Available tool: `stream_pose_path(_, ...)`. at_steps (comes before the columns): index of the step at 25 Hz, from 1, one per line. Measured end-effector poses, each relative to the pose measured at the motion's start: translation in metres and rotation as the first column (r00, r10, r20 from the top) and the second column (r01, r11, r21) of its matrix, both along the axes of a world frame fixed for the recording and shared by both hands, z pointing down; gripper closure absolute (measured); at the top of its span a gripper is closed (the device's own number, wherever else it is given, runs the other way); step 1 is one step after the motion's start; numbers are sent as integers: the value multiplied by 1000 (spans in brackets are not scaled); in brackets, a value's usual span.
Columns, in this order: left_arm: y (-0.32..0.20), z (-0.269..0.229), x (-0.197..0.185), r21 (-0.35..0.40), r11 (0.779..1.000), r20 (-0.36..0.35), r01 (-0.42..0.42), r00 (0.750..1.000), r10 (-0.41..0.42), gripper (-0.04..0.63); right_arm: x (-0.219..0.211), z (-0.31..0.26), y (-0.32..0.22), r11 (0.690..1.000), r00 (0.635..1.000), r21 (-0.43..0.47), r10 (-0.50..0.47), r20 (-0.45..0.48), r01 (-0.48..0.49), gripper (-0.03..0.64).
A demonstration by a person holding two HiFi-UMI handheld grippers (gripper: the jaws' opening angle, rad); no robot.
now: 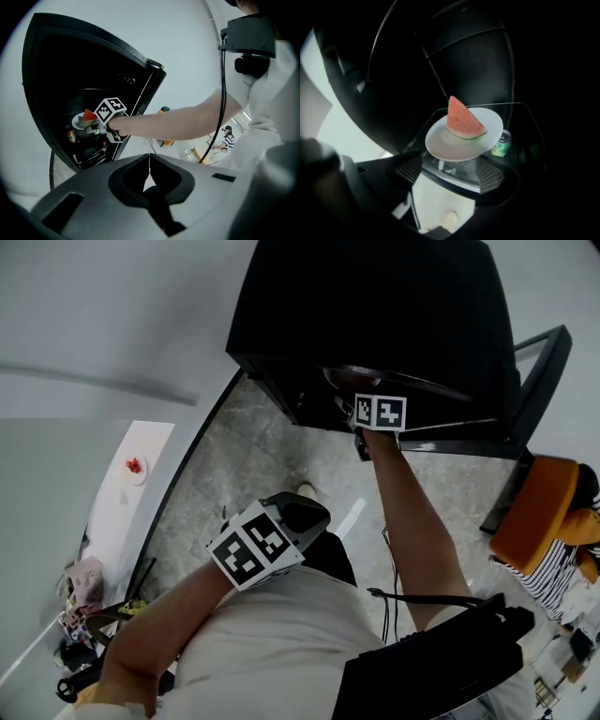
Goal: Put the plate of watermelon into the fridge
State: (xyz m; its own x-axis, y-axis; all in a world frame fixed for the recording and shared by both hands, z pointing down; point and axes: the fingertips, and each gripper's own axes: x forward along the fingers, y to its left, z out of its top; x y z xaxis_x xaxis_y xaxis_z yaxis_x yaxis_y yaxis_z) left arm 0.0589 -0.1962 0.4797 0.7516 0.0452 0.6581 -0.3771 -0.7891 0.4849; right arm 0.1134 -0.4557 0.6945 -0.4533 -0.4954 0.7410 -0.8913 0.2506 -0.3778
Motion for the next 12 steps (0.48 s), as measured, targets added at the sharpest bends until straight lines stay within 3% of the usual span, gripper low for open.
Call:
stream_pose_path(5,-2,-2,-2,-8,1000,-10,24,1000,-24,582,9,6,6,995,981,-32,-101,-165,97,259)
stream_pose_path(12,-5,-5,-5,-3,999,-15,43,999,-43,583,16,11,17,981,952,-136,-171,-255,140,261)
